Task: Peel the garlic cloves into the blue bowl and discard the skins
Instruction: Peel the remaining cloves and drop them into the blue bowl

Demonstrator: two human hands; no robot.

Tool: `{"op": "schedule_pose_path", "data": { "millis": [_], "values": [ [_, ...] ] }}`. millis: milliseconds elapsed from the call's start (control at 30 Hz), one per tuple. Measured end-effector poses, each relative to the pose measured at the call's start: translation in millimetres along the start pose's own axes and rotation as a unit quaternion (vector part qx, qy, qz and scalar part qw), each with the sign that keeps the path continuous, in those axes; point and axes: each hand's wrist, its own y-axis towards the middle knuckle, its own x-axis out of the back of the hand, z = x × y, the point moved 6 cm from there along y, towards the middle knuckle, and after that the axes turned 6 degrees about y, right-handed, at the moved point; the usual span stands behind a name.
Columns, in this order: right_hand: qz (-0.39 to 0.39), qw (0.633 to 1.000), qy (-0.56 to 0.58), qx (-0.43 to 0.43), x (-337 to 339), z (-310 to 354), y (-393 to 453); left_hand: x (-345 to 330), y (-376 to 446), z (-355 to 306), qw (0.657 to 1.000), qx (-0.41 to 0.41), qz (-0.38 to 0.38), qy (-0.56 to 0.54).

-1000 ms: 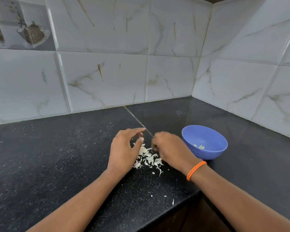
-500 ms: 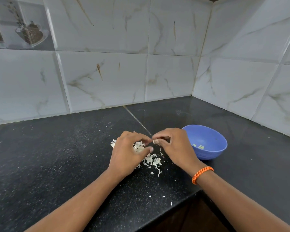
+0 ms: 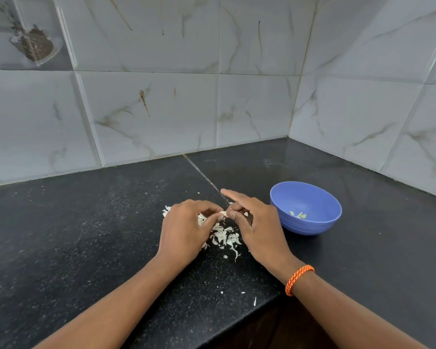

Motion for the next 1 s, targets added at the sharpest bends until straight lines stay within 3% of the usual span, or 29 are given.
{"op": "schedule_pose_path", "data": {
  "millis": [200,533,1000],
  "values": [
    [-0.011,1.0,0.017,-0.015,-2.9,-1.6,-2.6,2.5,-2.4,-3.0,1.0,0.006,-0.01,-0.016],
    [-0.013,0.988,-0.145,0.042,-8.2,13.8,-7.6,7.1,-4.2,-2.4,0.999,0.028,-0.03,0.025],
    [-0.017,0.989,-0.148,0.02,-5.5,7.2,-6.1,7.1,-5.9,-8.0,1.0,0.008,-0.029,-0.001]
  ]
}}
